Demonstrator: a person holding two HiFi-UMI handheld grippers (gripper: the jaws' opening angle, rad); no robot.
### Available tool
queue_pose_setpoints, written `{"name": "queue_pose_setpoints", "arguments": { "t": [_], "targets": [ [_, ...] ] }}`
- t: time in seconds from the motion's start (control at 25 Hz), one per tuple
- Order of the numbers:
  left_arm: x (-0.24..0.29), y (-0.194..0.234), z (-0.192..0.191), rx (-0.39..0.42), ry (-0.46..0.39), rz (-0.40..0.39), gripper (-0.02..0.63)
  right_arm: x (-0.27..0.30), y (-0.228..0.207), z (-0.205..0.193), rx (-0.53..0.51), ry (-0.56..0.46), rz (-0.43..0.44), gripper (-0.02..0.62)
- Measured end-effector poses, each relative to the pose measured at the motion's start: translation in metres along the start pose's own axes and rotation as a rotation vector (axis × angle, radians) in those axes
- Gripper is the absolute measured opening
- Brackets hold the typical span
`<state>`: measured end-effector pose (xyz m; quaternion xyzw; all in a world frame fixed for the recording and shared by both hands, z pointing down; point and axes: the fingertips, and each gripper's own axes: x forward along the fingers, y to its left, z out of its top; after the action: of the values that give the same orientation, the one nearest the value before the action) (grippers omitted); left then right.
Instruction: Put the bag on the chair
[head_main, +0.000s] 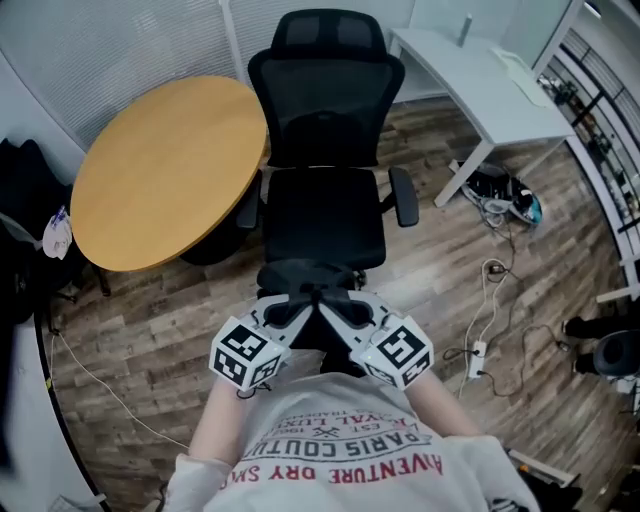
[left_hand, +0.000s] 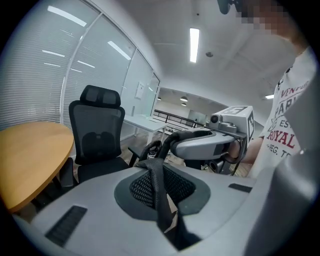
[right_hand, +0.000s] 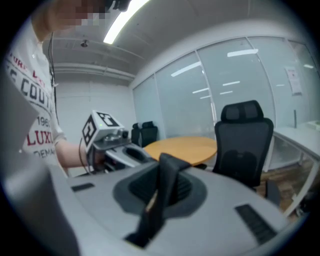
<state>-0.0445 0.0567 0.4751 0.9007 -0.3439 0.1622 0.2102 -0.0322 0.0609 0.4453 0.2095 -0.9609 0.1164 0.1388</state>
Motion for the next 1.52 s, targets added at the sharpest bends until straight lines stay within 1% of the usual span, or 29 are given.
{"name": "queue_pose_setpoints", "arguments": {
  "t": [0.16, 0.24, 0.4, 0.6, 0.72, 0.84, 1.0, 1.12, 1.28, 1.52],
  "targets": [
    [0.036, 0.023, 0.023, -0.006, -0.010, 0.013, 0.055, 0.002, -0.044, 0.009, -0.050, 0.020, 0.054, 0.044],
    [0.055, 0.035, 0.034, -0.019, -0.014, 0.033, 0.055, 0.004, -0.065, 0.012, -0.063, 0.022, 0.061, 0.044],
    [0.090, 0.056, 0.059, -0.018, -0.015, 0.044, 0.057, 0.006, -0.111, 0.023, -0.063, 0.002, 0.031, 0.044],
    [0.125, 0.090, 0.100, -0.007, -0.036, 0.041, 0.058, 0.020, -0.170, 0.048, -0.041, -0.030, -0.031, 0.044],
    [0.149, 0.110, 0.122, -0.002, -0.047, 0.020, 0.058, 0.029, -0.207, 0.061, -0.029, -0.038, -0.061, 0.044],
    [0.169, 0.136, 0.136, 0.000, -0.041, -0.014, 0.058, 0.046, -0.238, 0.068, -0.011, -0.024, -0.080, 0.044],
    [0.185, 0.180, 0.151, -0.006, -0.026, -0.029, 0.058, 0.078, -0.270, 0.079, 0.003, -0.008, -0.084, 0.044],
    [0.194, 0.205, 0.163, -0.011, -0.022, -0.044, 0.058, 0.097, -0.289, 0.088, 0.012, 0.000, -0.087, 0.044],
    [0.205, 0.232, 0.171, 0.015, 0.001, -0.076, 0.058, 0.120, -0.317, 0.096, 0.043, 0.002, -0.099, 0.044],
    [0.223, 0.276, 0.179, 0.004, 0.028, -0.072, 0.058, 0.153, -0.348, 0.098, 0.062, 0.028, -0.106, 0.044]
  ]
}}
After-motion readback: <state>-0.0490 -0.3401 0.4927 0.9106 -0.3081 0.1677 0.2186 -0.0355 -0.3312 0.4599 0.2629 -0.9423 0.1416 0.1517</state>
